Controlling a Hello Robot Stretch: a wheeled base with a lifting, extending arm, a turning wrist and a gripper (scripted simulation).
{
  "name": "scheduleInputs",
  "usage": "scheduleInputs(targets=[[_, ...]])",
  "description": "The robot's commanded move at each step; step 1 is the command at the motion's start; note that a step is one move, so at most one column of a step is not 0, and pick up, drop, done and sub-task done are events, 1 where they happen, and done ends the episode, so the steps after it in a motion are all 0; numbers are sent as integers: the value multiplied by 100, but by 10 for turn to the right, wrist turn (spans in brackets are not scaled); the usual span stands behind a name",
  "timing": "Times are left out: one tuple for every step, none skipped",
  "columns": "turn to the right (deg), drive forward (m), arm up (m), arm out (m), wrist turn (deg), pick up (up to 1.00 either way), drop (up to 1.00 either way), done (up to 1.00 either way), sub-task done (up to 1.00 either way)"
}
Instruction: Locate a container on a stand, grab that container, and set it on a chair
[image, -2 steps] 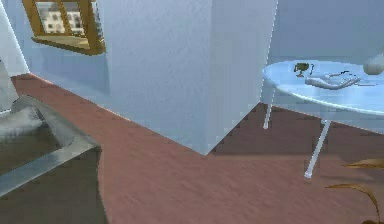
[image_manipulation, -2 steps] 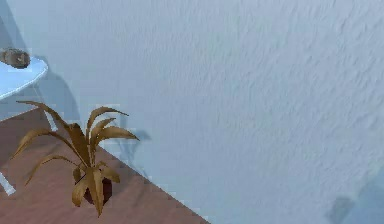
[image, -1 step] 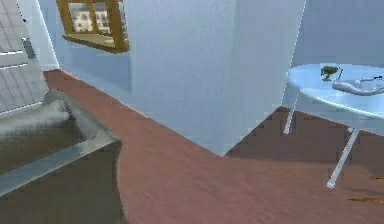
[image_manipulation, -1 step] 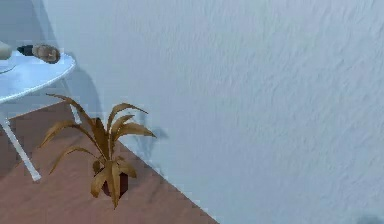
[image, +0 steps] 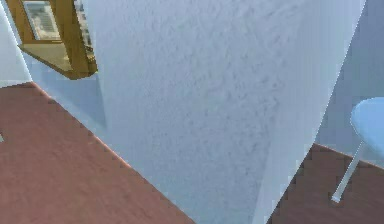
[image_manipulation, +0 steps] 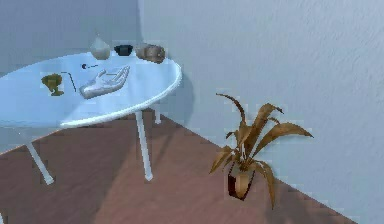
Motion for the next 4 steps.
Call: scheduleInputs(targets=[[-120, 0, 0, 0, 0, 0, 0, 0, 0], [0, 5, 0, 0, 0, 0, 0, 0, 0], [-270, 0, 0, 0, 0, 0, 0, 0, 0], [0, 20, 0, 0, 0, 0, 0, 0, 0]])
